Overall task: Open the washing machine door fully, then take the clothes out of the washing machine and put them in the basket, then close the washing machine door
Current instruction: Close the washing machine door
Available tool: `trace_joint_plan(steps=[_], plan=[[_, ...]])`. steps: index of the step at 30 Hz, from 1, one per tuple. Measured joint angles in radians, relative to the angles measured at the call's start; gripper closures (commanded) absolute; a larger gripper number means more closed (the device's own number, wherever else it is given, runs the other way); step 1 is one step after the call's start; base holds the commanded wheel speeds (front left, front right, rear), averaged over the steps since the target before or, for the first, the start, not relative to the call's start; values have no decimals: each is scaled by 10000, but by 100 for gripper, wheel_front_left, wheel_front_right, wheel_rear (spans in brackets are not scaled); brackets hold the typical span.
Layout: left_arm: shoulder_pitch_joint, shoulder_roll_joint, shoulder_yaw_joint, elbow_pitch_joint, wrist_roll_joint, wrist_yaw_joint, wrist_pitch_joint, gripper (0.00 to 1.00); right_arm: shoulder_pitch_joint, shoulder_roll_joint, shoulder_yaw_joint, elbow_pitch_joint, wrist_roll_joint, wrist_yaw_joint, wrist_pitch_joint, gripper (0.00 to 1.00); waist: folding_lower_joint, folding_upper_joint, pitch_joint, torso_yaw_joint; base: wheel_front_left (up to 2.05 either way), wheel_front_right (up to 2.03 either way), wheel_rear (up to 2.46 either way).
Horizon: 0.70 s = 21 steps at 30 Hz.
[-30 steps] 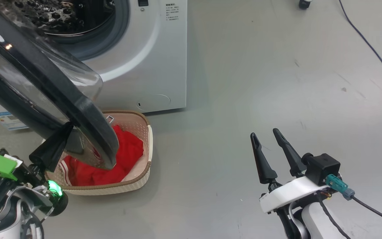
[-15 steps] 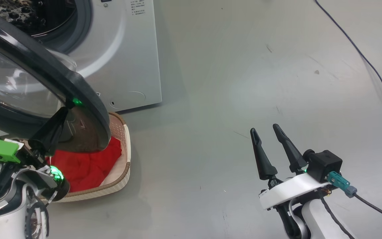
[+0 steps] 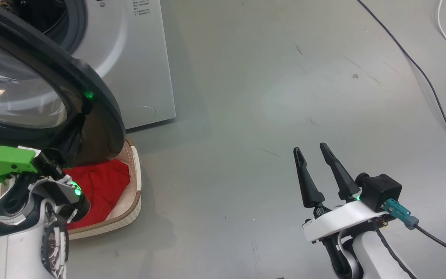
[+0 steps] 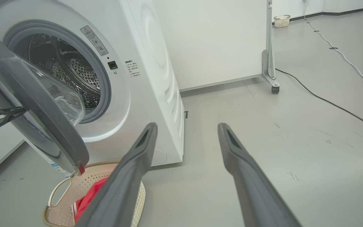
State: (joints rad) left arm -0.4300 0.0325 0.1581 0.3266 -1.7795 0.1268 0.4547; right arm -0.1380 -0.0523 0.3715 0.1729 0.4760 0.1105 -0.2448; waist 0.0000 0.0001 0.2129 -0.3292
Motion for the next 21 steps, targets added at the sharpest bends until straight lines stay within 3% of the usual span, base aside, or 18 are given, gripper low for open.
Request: trace_joint_plan(steps=[9, 21], plan=[[1, -35, -688, 533, -71, -17, 2, 100, 32, 21, -378, -6, -42, -81, -2, 0, 0, 0, -199, 353, 0, 0, 0], [1385, 27, -2934, 443, 1894, -1406, 644, 100, 71, 29, -986, 2, -385, -79, -25, 0, 0, 0, -698, 1561, 0, 0, 0]])
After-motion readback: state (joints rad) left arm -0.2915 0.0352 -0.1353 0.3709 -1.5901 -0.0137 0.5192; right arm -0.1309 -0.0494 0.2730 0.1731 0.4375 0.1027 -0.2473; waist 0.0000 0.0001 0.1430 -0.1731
